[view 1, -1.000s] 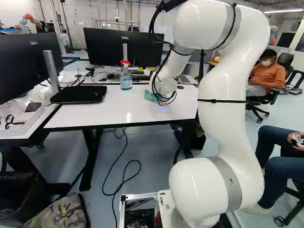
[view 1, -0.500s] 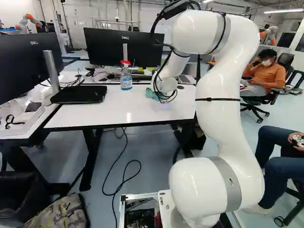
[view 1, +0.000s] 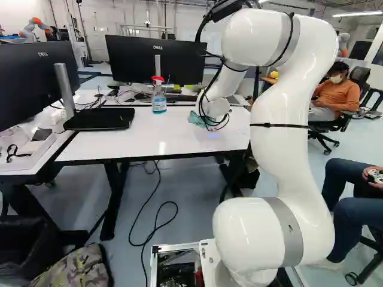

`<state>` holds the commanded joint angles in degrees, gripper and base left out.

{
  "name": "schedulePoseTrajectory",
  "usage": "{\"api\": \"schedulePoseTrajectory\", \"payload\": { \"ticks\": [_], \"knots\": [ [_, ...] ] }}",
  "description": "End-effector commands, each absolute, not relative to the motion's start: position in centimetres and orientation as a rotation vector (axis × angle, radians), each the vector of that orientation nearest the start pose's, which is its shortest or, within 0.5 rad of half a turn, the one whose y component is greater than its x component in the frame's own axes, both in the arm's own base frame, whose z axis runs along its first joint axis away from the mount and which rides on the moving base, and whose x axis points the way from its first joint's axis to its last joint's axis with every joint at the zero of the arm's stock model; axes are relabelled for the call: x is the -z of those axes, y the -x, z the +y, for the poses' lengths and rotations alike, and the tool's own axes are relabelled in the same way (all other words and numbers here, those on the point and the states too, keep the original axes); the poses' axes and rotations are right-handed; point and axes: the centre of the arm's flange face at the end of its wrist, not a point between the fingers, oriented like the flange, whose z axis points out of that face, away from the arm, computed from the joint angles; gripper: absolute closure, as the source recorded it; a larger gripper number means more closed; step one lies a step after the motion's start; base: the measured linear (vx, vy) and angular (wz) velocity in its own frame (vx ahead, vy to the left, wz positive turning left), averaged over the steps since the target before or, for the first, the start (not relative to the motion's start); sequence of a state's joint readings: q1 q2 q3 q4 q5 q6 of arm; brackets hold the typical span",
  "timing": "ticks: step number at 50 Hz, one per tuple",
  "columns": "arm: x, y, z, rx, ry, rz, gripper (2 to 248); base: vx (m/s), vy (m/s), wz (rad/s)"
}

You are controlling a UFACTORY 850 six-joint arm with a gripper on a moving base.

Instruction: Clean the table with the green towel

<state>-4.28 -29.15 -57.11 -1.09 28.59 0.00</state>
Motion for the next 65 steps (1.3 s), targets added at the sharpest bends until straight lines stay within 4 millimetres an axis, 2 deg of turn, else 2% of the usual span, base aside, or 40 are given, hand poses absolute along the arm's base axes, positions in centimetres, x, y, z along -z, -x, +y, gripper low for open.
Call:
{"api": "schedulePoseTrajectory", "payload": {
  "ticks": [18, 32, 44, 65],
  "knots": [
    [-35.3, -56.2, -4.2, 1.471, 2.814, 0.076, 207, 0.0, 0.0, 0.0],
    [-35.4, -55.1, -2.4, 1.455, 2.807, 0.033, 207, 0.0, 0.0, 0.0],
    [-35.3, -55.7, -0.7, 1.454, 2.792, -0.009, 207, 0.0, 0.0, 0.0],
    [-34.9, -59.5, -0.8, 1.489, 2.774, -0.009, 207, 0.0, 0.0, 0.0]
  ]
}}
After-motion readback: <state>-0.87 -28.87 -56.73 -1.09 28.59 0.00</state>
